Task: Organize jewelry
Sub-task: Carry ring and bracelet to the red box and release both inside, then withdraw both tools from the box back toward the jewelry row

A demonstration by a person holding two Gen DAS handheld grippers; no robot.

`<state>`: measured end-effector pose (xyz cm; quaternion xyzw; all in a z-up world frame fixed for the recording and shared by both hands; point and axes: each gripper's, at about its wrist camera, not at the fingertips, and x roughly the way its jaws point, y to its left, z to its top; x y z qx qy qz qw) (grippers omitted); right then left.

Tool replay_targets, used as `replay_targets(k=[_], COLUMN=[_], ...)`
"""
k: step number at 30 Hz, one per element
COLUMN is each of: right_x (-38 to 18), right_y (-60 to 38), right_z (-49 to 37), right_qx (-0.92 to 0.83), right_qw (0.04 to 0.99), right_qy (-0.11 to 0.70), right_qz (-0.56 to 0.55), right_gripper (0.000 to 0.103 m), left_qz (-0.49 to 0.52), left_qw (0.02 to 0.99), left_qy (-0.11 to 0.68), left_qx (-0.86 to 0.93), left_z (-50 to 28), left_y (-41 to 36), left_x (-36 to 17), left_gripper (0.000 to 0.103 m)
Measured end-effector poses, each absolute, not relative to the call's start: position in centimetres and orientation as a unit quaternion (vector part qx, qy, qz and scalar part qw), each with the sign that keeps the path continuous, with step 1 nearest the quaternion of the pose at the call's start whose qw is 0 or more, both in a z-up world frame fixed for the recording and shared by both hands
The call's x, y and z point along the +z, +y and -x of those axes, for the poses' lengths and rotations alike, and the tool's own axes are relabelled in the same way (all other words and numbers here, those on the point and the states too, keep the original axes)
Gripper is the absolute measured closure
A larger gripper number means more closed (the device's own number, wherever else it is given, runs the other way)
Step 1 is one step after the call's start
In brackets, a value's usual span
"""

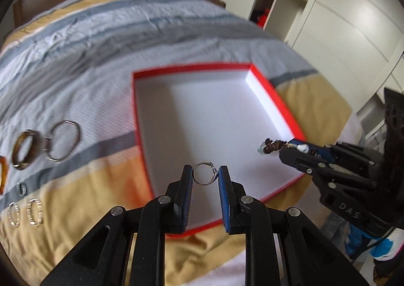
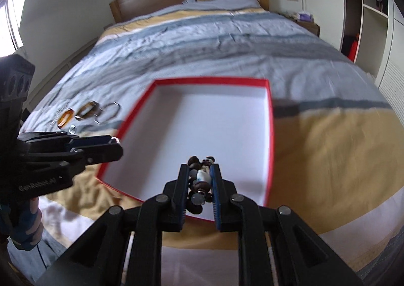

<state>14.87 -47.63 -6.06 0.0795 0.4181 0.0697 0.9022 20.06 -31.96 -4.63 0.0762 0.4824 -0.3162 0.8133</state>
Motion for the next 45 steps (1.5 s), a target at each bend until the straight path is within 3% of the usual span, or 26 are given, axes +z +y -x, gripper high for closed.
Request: replay_targets(k=[11, 16, 19, 29, 38, 45], right_x=[-8.6, -7.8, -6.9, -2.1, 1.5, 2.8], right_y=[-49.2, -49.4, -49.2, -48.5, -41.8, -35.4], right_z=[-15.4, -15.0, -14.4, -10.9, -7.0, -4.4], right_qx=[0.062, 0.056, 0.05, 0.033, 0.066, 0.091], right_qw=[0.892, 0.894, 0.898, 0.916, 0.924, 0.925], right_qy=[0.442, 0.436, 0.429, 0.392, 0.369, 0.364], right_qz=[-0.078, -0.086, -0.078, -0.082, -0.071, -0.052], right_gripper=[0.086, 0.076, 0.069, 0.068, 0.068, 0.068], left_qz=[-0.091, -0.073, -0.076, -0.062, -0.049, -0.042], left_qw=[0.8, 0.8, 0.805, 0.832, 0.875, 0.902], left_qy=[0.518, 0.522, 0.516, 0.483, 0.435, 0.405], left_qx=[-0.289, -0.287, -0.281, -0.264, -0.206, -0.141], left_z=[-20.4, -20.2, -19.8, -16.2, -10.9, -6.9], left_y=[-32.7, -31.8, -31.7, -27.9, -20.1, -12.7], left_x=[-8.8, -8.3, -7.5, -3.3, 1.2, 3.2], left_gripper=[0.081, 0.077, 0.067, 0.06, 0.055, 0.037])
